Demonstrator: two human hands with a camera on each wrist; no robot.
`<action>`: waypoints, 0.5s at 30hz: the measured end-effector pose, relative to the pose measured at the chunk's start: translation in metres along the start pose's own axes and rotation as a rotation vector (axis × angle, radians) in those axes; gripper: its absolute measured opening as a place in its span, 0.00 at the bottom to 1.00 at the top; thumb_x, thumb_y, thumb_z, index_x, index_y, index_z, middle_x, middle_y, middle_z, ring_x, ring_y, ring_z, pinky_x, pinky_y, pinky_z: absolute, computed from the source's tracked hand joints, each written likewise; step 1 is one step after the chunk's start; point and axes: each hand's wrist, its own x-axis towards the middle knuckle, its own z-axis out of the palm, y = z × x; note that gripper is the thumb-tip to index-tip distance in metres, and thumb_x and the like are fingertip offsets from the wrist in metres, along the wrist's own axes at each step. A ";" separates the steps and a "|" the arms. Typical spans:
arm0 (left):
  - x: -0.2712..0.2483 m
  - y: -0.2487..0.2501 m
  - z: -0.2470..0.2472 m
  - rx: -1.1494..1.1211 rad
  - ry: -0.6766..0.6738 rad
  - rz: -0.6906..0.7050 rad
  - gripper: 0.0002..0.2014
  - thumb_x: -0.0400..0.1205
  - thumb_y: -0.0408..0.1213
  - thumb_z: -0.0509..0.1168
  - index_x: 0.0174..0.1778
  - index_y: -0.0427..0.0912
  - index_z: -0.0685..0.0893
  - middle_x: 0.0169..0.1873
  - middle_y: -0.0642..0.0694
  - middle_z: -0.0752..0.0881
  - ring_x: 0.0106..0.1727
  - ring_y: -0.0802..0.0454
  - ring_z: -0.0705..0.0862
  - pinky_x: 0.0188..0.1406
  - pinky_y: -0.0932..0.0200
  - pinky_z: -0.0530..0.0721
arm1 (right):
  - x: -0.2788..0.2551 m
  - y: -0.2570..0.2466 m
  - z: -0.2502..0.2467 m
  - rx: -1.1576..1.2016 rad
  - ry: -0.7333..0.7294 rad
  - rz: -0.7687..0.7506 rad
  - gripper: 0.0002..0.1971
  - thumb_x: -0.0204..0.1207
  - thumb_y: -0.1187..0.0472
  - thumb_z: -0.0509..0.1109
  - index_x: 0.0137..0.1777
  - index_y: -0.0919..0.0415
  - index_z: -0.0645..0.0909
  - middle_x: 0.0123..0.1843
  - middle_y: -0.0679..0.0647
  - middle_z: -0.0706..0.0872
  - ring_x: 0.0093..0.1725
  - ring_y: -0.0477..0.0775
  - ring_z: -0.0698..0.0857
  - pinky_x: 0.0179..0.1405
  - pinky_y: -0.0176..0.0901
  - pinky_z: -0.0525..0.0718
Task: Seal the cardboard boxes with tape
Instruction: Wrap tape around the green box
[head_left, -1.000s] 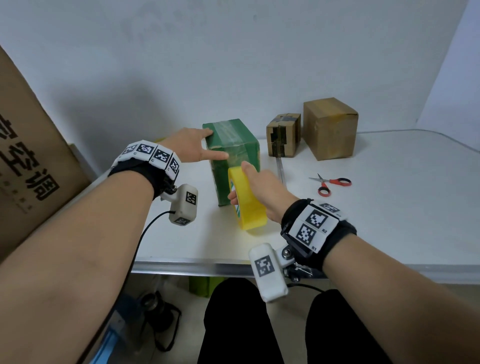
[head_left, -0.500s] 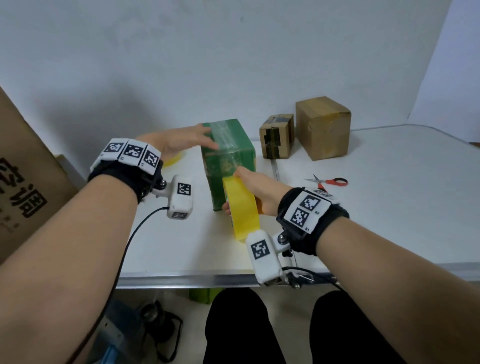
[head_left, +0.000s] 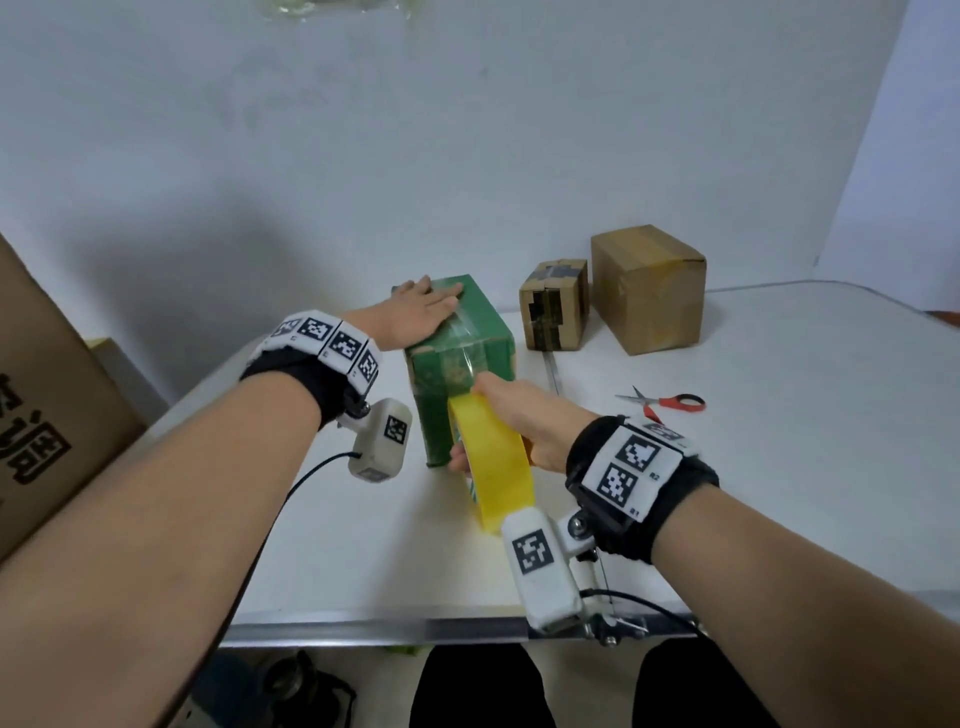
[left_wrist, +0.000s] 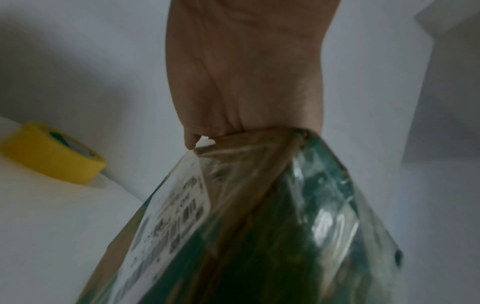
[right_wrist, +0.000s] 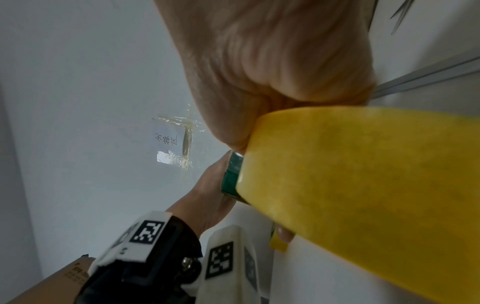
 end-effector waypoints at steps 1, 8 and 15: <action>-0.001 0.001 0.000 0.058 -0.004 0.018 0.25 0.91 0.39 0.45 0.85 0.38 0.53 0.86 0.41 0.46 0.85 0.34 0.46 0.84 0.40 0.45 | 0.001 0.000 0.000 0.001 0.006 0.000 0.21 0.90 0.53 0.51 0.66 0.74 0.68 0.35 0.70 0.85 0.32 0.62 0.86 0.26 0.46 0.88; -0.021 0.018 0.001 0.106 -0.021 0.051 0.27 0.91 0.40 0.41 0.85 0.35 0.45 0.85 0.36 0.41 0.86 0.41 0.39 0.84 0.41 0.45 | 0.004 -0.001 0.000 0.005 0.018 -0.003 0.21 0.89 0.54 0.52 0.67 0.74 0.69 0.29 0.68 0.88 0.29 0.60 0.88 0.33 0.50 0.90; -0.048 0.027 0.009 0.055 -0.022 0.133 0.30 0.90 0.51 0.37 0.86 0.40 0.42 0.86 0.44 0.41 0.86 0.52 0.40 0.83 0.55 0.40 | 0.005 -0.001 -0.002 0.003 0.043 -0.022 0.17 0.89 0.55 0.52 0.64 0.70 0.70 0.27 0.65 0.88 0.28 0.58 0.88 0.31 0.49 0.90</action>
